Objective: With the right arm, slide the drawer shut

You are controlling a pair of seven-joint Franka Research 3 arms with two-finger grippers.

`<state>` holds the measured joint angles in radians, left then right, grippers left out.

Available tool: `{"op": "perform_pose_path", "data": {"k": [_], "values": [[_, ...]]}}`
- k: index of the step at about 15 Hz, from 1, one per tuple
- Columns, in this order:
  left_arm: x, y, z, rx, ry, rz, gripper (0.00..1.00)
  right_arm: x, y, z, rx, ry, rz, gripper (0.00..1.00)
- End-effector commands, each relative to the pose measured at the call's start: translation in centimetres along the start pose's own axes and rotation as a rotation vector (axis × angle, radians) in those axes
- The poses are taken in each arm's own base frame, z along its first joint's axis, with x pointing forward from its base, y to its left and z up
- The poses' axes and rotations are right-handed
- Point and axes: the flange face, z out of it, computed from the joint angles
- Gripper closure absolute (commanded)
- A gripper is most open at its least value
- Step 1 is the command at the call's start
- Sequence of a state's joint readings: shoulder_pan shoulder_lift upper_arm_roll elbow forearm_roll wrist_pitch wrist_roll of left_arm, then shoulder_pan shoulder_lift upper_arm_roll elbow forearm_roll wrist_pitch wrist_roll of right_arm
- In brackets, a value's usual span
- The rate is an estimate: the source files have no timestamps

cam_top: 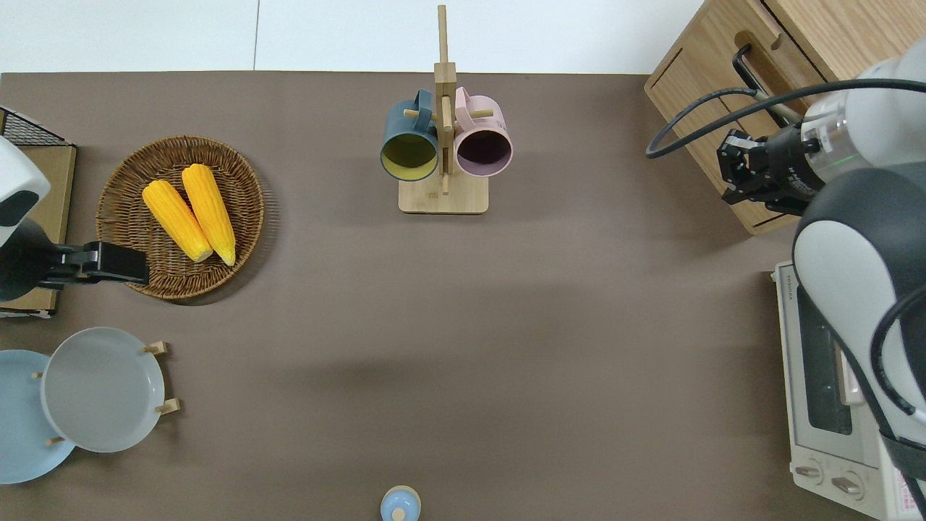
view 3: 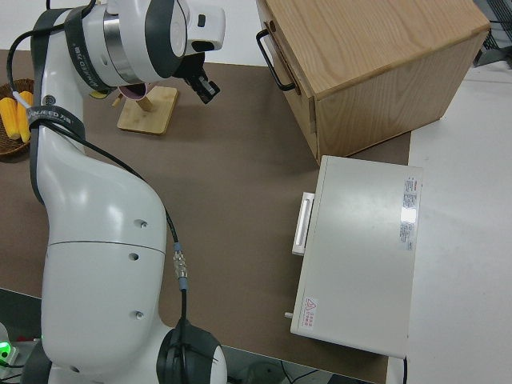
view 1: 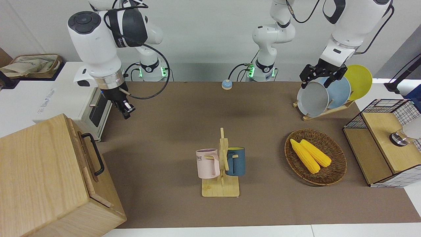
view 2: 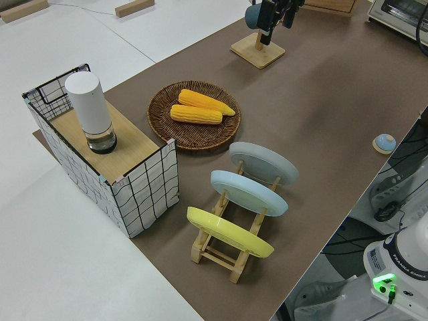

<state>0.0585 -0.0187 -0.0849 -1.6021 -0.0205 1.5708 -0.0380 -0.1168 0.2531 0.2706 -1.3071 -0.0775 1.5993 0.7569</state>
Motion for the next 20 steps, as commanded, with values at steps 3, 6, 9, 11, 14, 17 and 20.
{"op": "perform_pose_path", "data": {"k": [3,6,9,11,14,17,20], "values": [[-0.3,-0.1,-0.4,0.013,0.002,0.009,0.0,-0.6,2.3,-0.8,0.032,-0.031,-0.168,0.298],[-0.3,-0.1,-0.4,0.013,0.004,0.009,0.0,-0.3,2.9,-0.7,0.018,-0.024,-0.303,0.017],[-0.3,-0.1,-0.4,0.013,0.004,0.009,0.0,-0.4,4.1,-1.6,0.016,-0.007,-0.572,0.015],[-0.3,-0.1,-0.4,0.013,0.004,0.009,0.0,-0.6,4.7,-2.6,0.018,0.009,-0.592,0.015],[-0.3,-0.1,-0.4,0.013,0.004,0.007,0.0,-1.2,5.4,-3.7,0.024,0.022,-0.596,0.015],[-0.3,0.0,-0.4,0.013,0.004,0.01,0.0,-1.9,6.0,-4.2,0.026,0.014,-0.598,0.015],[-0.3,0.0,-0.5,0.013,0.005,0.01,0.0,-2.8,6.9,-5.2,0.035,0.017,-0.596,0.015]]}}
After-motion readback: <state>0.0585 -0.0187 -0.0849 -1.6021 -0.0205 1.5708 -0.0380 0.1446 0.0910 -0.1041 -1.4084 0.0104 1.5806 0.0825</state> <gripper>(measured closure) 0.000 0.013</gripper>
